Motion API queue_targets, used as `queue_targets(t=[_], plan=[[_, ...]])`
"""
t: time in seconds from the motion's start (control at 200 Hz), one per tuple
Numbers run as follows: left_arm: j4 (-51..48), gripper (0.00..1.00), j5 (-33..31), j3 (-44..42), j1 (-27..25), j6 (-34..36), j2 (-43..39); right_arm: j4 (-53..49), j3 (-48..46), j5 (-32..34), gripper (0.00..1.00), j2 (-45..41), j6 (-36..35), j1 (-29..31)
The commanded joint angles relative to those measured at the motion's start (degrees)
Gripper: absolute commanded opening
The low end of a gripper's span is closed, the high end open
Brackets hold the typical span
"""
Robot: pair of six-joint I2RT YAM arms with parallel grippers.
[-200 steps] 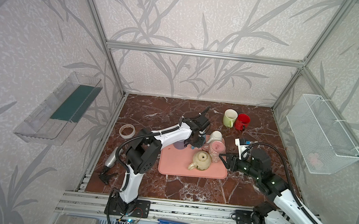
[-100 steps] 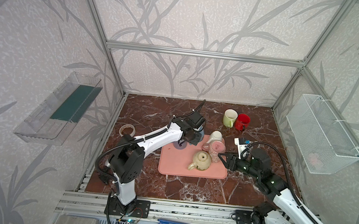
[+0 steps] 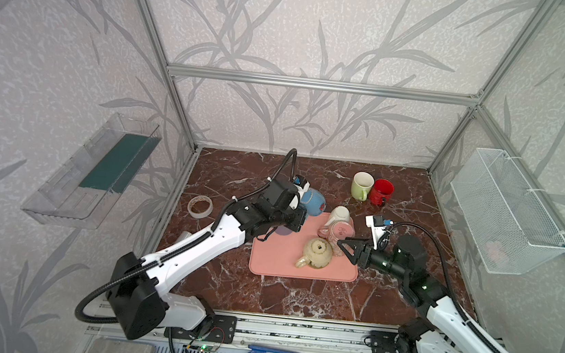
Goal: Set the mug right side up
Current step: 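Lift the blue dotted mug with the left gripper and tilt it toward the right gripper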
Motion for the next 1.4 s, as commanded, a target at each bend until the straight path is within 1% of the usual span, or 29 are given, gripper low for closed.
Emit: queue_targets(t=[0.0,0.04,0.055,0.175,0.305,0.59,0.79,1.06,1.235,1.395], plan=[[10.44,0.00,5.30,-1.83,0.51,-2.85,-5.77,8.56,-0.32,-4.58,0.58,0.83,1.90,-0.19],[12.27,0.00,7.02,-2.79,0.74,-3.94,-7.19,10.29,-0.34,-5.61,0.58,1.35,1.93,-0.22],[12.91,0.00,7.65,-3.16,0.82,-4.38,-7.67,11.03,-0.26,-5.98,0.58,1.54,3.57,-0.20],[18.90,0.00,12.90,-6.05,1.57,-8.23,-10.90,15.81,0.23,-8.76,0.59,3.05,5.47,-0.20],[25.75,0.00,17.30,-9.05,2.52,-12.70,-13.63,21.37,1.19,-11.34,0.59,4.61,7.53,-0.19],[41.28,0.00,24.66,-14.36,4.86,-22.53,-14.66,31.83,3.73,-15.42,0.59,8.90,12.31,-0.18],[47.59,0.00,26.79,-15.59,5.70,-25.70,-13.90,40.88,6.86,-17.12,0.60,13.94,17.99,-0.18],[50.69,0.00,28.18,-14.68,6.26,-26.67,-12.73,49.29,11.76,-18.00,0.60,21.85,23.68,-0.19],[52.69,0.00,28.73,-14.47,6.41,-27.36,-11.22,50.69,14.91,-18.39,0.59,25.14,24.45,-0.18],[54.27,0.00,29.21,-13.91,6.41,-27.83,-9.89,51.37,16.92,-18.32,0.55,26.86,24.97,-0.20]])
